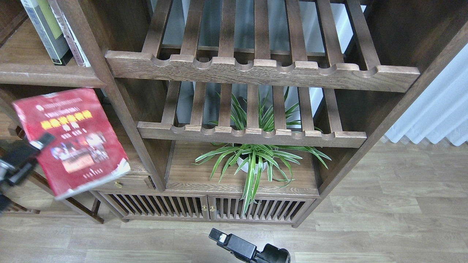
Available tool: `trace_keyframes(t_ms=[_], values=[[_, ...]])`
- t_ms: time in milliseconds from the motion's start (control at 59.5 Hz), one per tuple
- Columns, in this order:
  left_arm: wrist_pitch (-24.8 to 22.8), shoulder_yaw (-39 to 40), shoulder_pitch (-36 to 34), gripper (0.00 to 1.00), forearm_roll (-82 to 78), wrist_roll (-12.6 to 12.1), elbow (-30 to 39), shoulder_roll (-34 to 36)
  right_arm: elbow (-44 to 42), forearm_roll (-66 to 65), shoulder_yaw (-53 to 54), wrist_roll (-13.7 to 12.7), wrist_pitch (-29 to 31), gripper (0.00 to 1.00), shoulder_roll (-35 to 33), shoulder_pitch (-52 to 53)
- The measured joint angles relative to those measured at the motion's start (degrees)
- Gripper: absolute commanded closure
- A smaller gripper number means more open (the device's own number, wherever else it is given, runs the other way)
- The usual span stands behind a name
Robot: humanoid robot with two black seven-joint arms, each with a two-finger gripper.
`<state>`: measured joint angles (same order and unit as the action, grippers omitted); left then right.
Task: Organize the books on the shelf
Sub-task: 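Carry the red book with the left gripper onto the side shelf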
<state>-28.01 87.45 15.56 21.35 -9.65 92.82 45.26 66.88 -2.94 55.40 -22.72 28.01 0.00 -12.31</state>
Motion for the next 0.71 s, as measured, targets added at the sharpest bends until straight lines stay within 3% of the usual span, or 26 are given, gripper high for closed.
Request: trace_keyframes(t_ms=[168,336,555,706], values=[[0.0,11.92,-0.09,0.95,-3.0,-2.82,-0.85,1.67,-0.8,0.1,0.05,0.08,0.0,0.01,0.0,-0.1],[0.0,19.53,-5.04,0.95,-11.96,-3.5,-3.15,2.07,-1.82,0.13,0.15,0.14,0.0,0.01,0.0,-0.03],[0.0,18.72,-17.24,0.95,-22.49,-3.69,-7.07,2.05,-1.85,0.13,0.15,0.14,0.0,0.01,0.0,0.0],[0.0,16.97,-27.03,0.95,-30.64,-5.34,-11.03,1.64,-1.85,0.22,0.15,0.14,0.0,0.01,0.0,-0.37]])
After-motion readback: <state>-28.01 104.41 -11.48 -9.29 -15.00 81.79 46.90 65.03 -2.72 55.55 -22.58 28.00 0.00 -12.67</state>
